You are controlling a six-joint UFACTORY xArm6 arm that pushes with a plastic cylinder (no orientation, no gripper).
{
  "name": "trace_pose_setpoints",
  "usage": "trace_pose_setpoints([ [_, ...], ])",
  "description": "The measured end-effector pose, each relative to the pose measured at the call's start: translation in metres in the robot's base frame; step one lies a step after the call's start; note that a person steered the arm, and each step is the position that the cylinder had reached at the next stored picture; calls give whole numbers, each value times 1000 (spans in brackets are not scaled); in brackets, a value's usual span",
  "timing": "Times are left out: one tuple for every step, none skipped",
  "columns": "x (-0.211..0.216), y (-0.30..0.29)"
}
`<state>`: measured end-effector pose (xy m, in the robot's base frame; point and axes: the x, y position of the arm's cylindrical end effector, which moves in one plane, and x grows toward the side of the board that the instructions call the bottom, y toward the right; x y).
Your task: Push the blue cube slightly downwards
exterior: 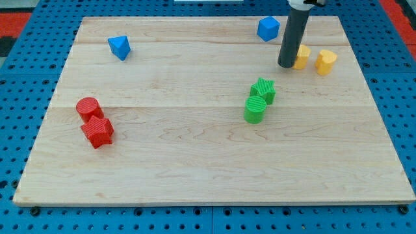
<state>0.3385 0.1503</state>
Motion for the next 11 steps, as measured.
trace_pose_setpoints([
  [3, 27],
  [3, 20],
  [3, 9],
  [-9, 8],
  [-36, 25],
  [-50, 27],
  [-55, 22],
  [-75, 17],
  [-118, 20],
  [-122, 17],
  [-122, -16],
])
